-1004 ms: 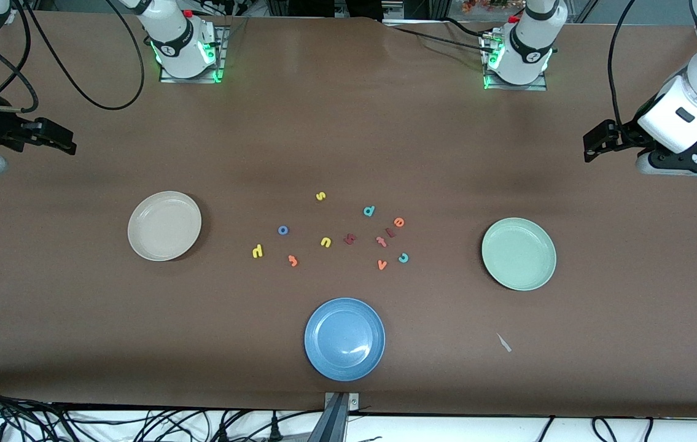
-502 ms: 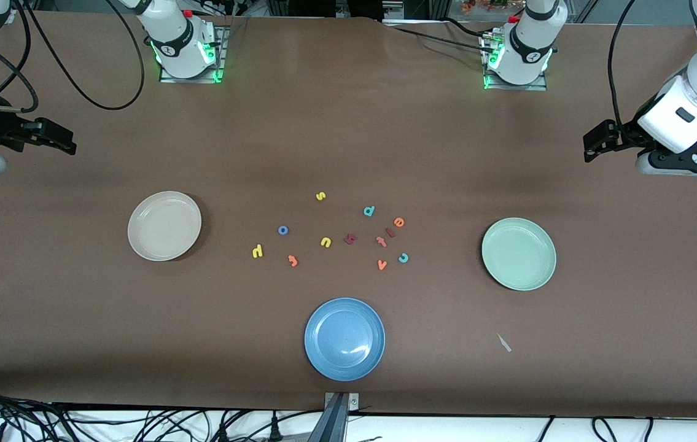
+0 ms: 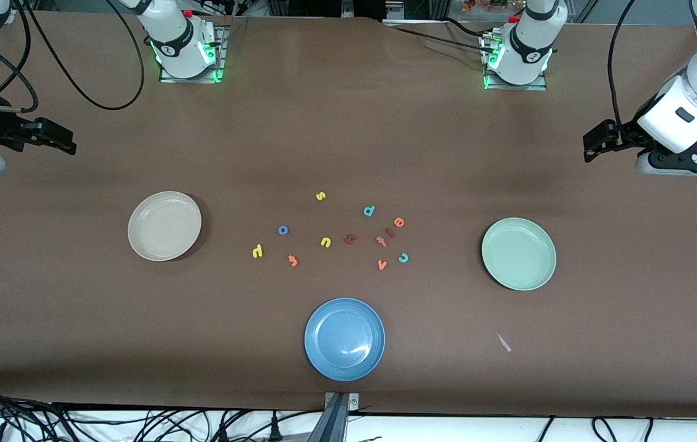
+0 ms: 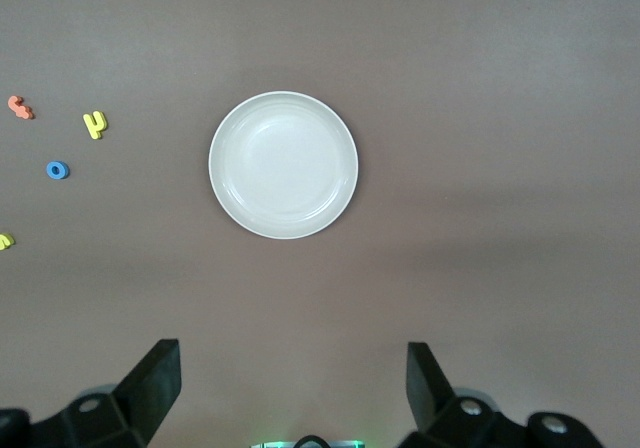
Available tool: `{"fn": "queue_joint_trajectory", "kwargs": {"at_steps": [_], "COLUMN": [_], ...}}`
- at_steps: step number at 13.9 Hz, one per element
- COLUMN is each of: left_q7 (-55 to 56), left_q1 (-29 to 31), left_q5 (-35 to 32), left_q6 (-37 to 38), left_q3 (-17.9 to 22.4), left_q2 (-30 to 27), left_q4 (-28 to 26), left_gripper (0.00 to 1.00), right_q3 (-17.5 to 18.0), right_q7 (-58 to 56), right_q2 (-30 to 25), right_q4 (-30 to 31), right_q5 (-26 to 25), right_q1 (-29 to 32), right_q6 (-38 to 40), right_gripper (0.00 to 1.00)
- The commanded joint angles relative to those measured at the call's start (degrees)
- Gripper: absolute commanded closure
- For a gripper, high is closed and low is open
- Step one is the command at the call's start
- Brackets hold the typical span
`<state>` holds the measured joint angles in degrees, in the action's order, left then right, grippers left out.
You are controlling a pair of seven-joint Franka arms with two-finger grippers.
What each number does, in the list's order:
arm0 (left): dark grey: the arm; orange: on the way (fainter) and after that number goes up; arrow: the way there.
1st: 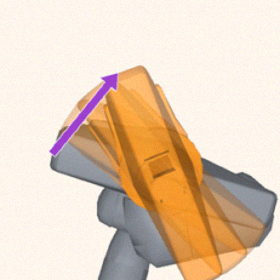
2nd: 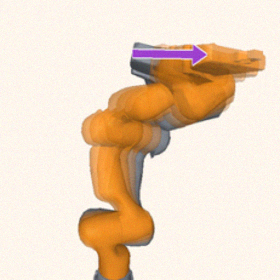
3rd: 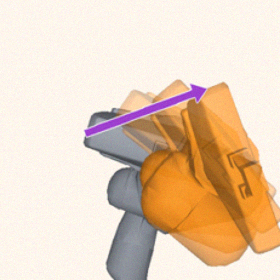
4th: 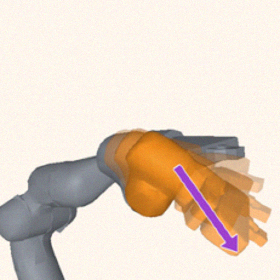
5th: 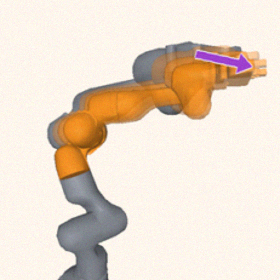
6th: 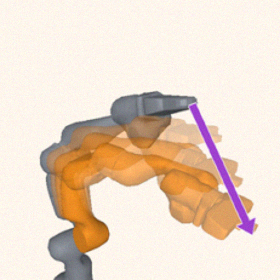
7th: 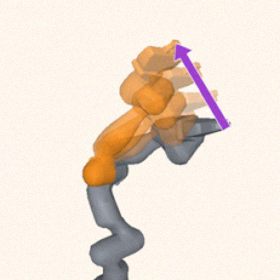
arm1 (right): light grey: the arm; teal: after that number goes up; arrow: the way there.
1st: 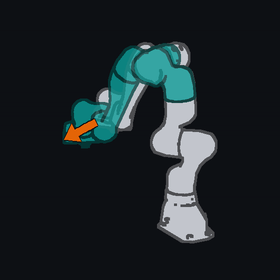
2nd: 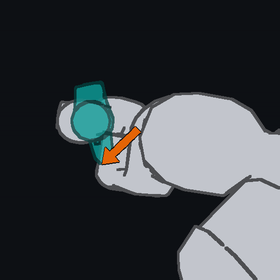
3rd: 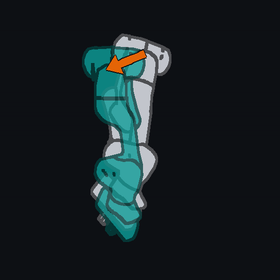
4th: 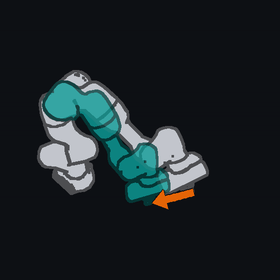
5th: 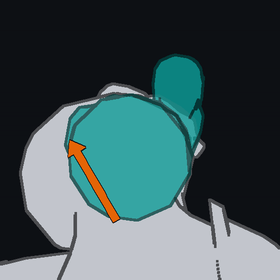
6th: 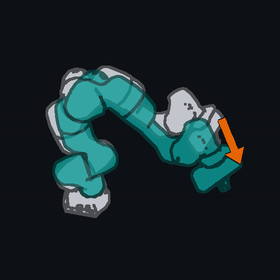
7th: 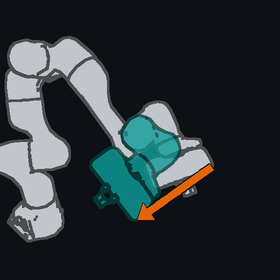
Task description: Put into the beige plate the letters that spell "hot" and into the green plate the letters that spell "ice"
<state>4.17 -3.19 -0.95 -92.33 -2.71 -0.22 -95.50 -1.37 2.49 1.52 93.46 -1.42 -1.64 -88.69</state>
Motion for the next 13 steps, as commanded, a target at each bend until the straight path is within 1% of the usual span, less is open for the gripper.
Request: {"fn": "queue_joint_trajectory", "kwargs": {"at_steps": [1, 4, 7, 9, 11, 13], "left_q7": [-1.26, -1.26, -0.65, -0.74, -1.18, -0.56], "left_q1": [-0.24, -1.02, -4.53, -5.86, -7.17, -9.54], "left_q5": [1.83, 1.74, 1.74, 1.74, 1.74, 1.82], "left_q6": [0.57, 0.49, 0.22, -0.22, -0.22, -0.30], "left_q3": [-0.10, -0.37, -0.54, -0.63, -0.63, -0.72], "left_q2": [0.48, 1.36, 2.93, 6.08, 8.82, 10.75], "left_q4": [1.11, 1.19, 1.19, 2.15, 4.26, 4.53], "left_gripper": [0.00, 0.00, 0.00, 0.00, 0.00, 0.00], "right_q3": [0.32, 0.32, 0.32, 0.32, 0.58, 0.76], "right_q7": [0.50, 0.59, -0.02, -0.73, -0.11, 0.15], "right_q2": [0.33, 0.33, 0.41, 1.20, 4.26, 4.63], "right_q4": [-1.27, -1.18, -1.18, -1.27, -1.44, -1.27], "right_q5": [-0.43, -0.43, -0.43, -0.52, -0.34, -0.08], "right_q1": [0.41, 0.41, 0.41, 0.23, 0.06, -1.25], "right_q6": [0.71, 0.97, 1.06, 1.15, 1.32, 1.32], "right_gripper": [0.00, 0.00, 0.00, 0.00, 0.00, 0.00]}}
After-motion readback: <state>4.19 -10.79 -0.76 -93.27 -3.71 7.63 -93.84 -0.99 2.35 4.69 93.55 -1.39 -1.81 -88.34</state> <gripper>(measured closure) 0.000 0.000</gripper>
